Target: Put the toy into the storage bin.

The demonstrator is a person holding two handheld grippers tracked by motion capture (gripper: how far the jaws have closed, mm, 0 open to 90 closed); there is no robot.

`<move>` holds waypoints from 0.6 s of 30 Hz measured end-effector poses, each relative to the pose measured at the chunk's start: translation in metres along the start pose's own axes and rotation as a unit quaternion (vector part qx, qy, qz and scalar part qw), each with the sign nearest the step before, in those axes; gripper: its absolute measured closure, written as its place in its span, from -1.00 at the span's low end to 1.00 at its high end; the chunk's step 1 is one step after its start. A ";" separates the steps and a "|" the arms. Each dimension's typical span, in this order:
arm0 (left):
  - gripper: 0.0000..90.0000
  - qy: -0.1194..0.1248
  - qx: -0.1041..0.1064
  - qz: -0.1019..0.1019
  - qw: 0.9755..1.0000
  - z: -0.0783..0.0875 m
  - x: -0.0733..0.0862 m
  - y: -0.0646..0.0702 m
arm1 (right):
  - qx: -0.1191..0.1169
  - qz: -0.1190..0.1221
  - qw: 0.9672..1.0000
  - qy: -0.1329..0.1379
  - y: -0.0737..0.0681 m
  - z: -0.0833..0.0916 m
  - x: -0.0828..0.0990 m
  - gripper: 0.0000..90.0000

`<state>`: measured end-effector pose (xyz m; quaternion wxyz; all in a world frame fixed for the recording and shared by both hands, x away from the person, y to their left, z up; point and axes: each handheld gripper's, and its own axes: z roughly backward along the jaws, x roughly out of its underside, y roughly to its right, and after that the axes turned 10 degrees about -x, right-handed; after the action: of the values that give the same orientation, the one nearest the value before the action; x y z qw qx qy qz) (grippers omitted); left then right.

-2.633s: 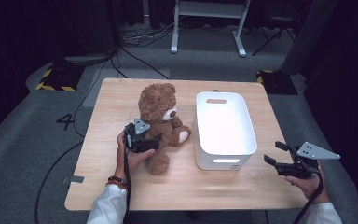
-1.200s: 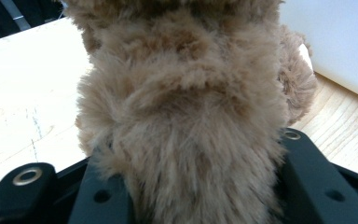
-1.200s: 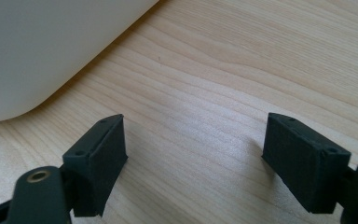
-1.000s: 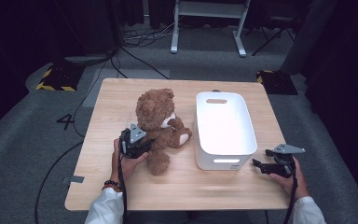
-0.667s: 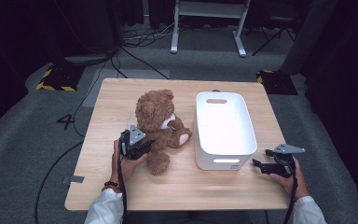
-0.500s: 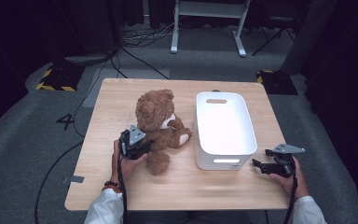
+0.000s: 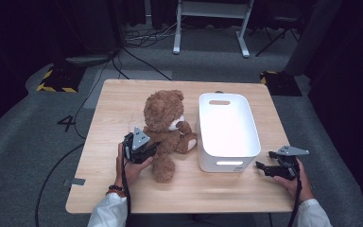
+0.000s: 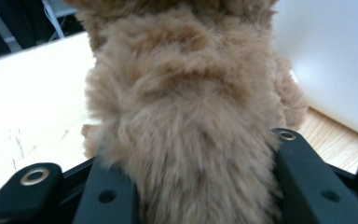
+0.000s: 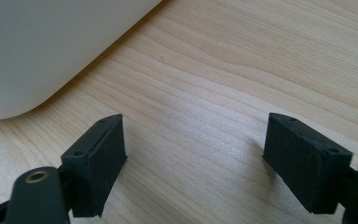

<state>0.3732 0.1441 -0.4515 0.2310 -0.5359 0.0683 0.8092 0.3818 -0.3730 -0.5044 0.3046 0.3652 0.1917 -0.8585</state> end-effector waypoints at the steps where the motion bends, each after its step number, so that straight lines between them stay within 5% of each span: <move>1: 0.38 0.005 -0.001 -0.002 1.000 0.002 -0.002 0.001 | 0.000 0.000 1.000 0.000 0.000 0.000 0.000 -0.54; 18: 0.39 0.053 -0.004 0.013 0.998 0.022 -0.019 -0.003 | 0.001 0.001 1.000 0.000 -0.001 0.000 0.000 -0.54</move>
<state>0.3621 0.1493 -0.4247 0.2139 -0.5782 0.0841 0.7829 0.3813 -0.3728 -0.5043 0.3050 0.3655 0.1908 -0.8585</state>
